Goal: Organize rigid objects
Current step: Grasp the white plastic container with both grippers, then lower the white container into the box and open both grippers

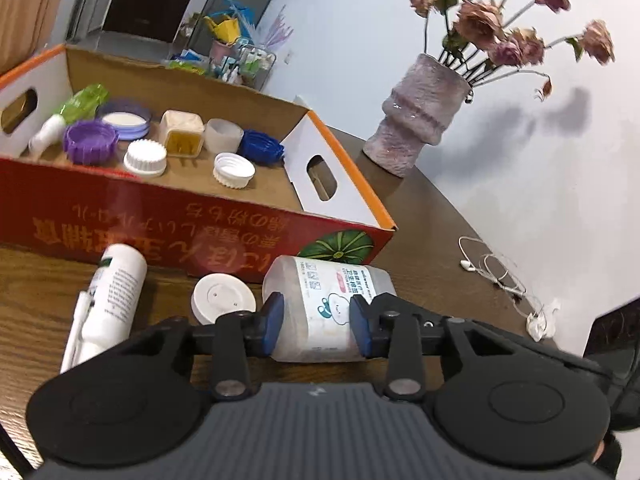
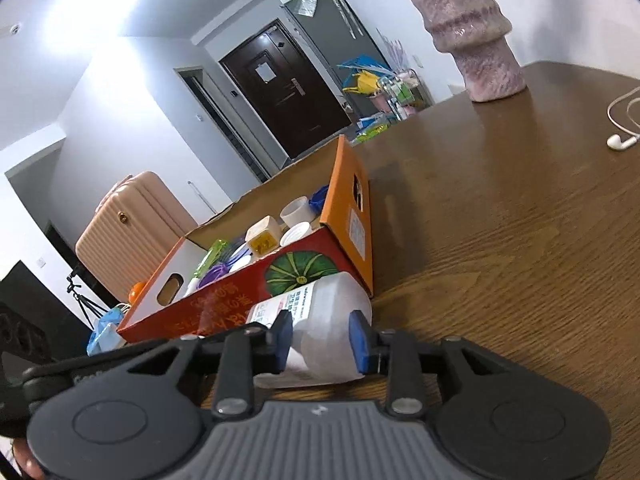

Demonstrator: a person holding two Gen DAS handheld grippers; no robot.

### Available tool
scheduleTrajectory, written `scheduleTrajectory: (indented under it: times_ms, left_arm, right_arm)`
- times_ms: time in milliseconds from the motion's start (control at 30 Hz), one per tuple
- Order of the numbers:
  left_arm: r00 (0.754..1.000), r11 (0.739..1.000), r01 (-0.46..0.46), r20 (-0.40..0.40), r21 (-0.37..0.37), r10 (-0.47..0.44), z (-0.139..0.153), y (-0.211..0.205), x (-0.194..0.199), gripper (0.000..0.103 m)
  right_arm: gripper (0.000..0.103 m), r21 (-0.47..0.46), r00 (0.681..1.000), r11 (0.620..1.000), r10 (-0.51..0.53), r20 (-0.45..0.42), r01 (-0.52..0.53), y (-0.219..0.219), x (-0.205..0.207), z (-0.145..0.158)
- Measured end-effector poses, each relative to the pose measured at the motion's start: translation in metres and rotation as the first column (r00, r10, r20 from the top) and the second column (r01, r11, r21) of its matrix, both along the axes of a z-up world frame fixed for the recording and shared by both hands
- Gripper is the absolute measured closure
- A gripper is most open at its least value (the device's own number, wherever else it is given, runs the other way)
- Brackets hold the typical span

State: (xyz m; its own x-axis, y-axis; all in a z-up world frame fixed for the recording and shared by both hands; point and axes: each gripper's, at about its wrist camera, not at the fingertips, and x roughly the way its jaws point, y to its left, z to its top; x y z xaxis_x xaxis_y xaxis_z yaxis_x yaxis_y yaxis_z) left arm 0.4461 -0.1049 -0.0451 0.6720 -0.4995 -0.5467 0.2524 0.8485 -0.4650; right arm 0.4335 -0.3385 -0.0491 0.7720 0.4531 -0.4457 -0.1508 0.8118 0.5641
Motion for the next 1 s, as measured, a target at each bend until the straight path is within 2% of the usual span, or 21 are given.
scheduleTrajectory:
  times_ms: [167,300,367,433,633,833,1000]
  left_arm:
    - [1.000,1.000,-0.018,0.008,0.017,0.018,0.005,-0.001,-0.008,0.070]
    - [0.999,0.999,-0.029,0.013,-0.019,0.029,0.016,0.008,-0.045,0.070]
    - [0.999,0.999,-0.034,0.014,0.007,0.034,0.016,0.013,-0.071,0.074]
    - [0.999,0.999,-0.041,-0.006,0.002,0.041,0.015,0.019,-0.098,0.074]
    - [0.998,0.999,-0.045,-0.036,-0.006,0.045,0.013,0.036,-0.155,0.075]
    - [0.998,0.998,-0.055,-0.041,-0.009,0.055,0.014,0.051,-0.173,0.075]
    - [0.998,0.997,-0.068,-0.009,-0.036,0.067,0.025,0.057,-0.164,0.075]
  right_arm:
    - [0.081,-0.039,0.999,0.999,0.002,0.032,-0.001,0.005,-0.007,0.002]
    - [0.083,-0.027,1.000,1.000,0.008,0.027,-0.007,0.002,-0.020,0.005]
    - [0.087,-0.010,0.999,1.000,0.028,0.025,-0.028,0.001,-0.040,0.005]
    - [0.088,0.017,0.999,0.999,0.049,0.006,-0.050,0.001,-0.065,0.003]
    - [0.088,-0.031,0.997,0.996,0.082,-0.006,-0.082,0.018,-0.136,0.011]
    - [0.089,-0.045,0.996,0.995,0.092,0.009,-0.092,0.032,-0.161,0.016]
    - [0.089,-0.051,0.996,0.995,0.092,0.023,-0.090,0.039,-0.161,0.024]
